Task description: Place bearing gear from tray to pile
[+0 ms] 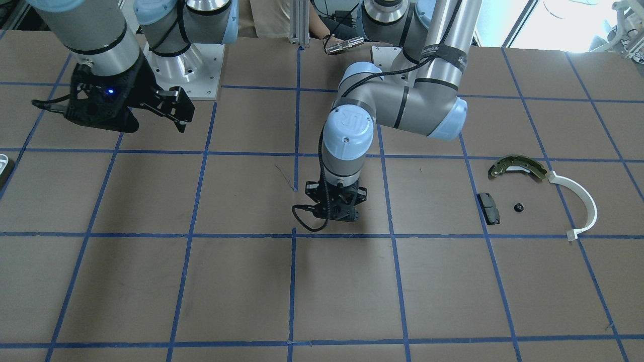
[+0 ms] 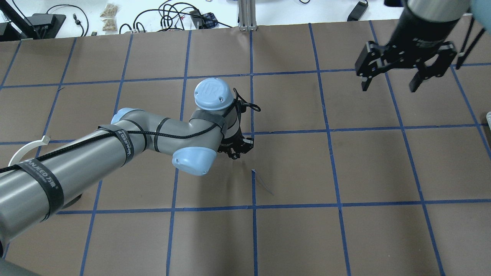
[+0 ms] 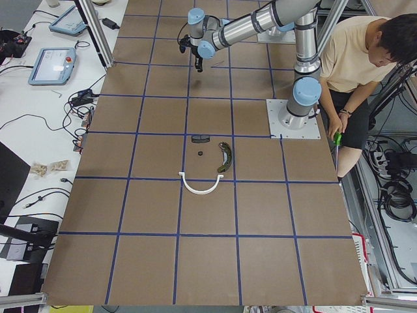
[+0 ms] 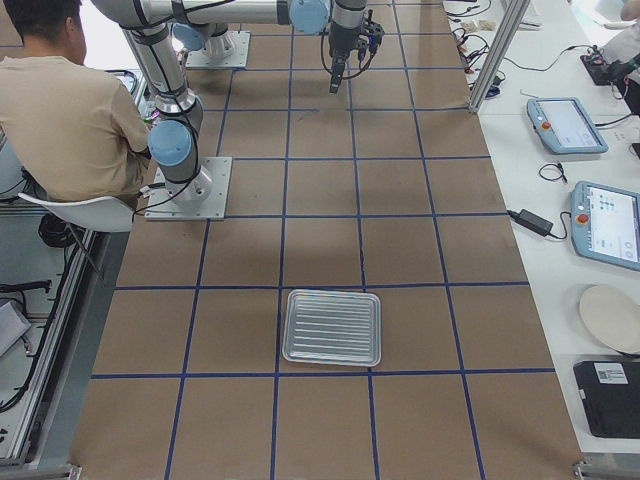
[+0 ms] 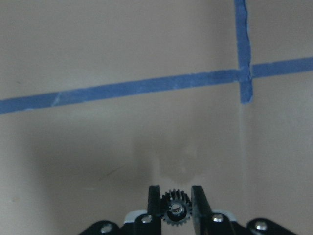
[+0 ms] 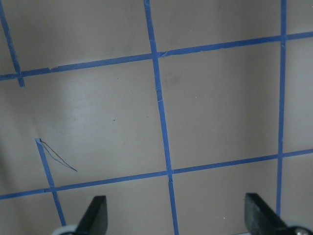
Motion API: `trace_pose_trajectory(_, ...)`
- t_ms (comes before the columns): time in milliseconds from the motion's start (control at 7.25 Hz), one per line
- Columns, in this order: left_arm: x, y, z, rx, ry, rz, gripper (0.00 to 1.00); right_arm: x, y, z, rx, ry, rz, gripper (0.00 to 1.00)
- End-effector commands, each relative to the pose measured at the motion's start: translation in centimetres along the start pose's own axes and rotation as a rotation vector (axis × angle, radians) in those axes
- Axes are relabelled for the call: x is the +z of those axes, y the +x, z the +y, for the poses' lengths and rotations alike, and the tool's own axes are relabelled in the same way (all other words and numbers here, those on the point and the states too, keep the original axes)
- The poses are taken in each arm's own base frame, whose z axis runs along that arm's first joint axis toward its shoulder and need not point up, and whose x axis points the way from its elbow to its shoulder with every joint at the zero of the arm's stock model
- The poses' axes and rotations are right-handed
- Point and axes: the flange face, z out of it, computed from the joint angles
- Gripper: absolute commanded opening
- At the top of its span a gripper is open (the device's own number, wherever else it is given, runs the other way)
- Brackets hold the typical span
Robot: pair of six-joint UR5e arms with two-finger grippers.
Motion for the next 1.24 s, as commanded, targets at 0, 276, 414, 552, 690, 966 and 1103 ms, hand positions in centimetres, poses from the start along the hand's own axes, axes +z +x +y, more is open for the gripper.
trace_pose_trajectory(0,-5.2,-12.4,-4.8,-0.017,-0.044,0.001,0.00,1.4,-0.5,-1.5,-0.122,0.105,0.000,1.00)
trace_pose_trajectory(276,-5.0,-24.7,-5.0,0.008,-0.060,0.028,0.00,-0.1,0.8,-2.2,-0.112,0.133,-0.008,1.00)
trace_pose_trajectory(414,-5.2,-29.0,-4.4,0.009,-0.057,0.033,0.00,-0.8,1.2,-2.2,-0.107,0.135,-0.004,1.00)
trace_pose_trajectory(552,-5.2,-33.6,-3.5,0.014,-0.054,0.042,0.00,-0.8,1.3,-1.7,-0.105,0.114,-0.006,1.00)
trace_pose_trajectory(690,-4.9,-37.5,-2.5,0.032,-0.055,0.052,0.00,-0.6,1.2,-1.7,-0.106,0.112,-0.006,1.00)
trace_pose_trajectory(966,-4.1,-44.4,-0.2,0.072,-0.058,0.069,0.00,-0.5,1.2,-1.7,-0.110,0.108,-0.005,1.00)
trace_pose_trajectory(1103,-3.1,-48.4,1.6,0.063,-0.063,0.088,0.00,-0.4,1.2,-1.6,-0.111,0.105,-0.003,1.00)
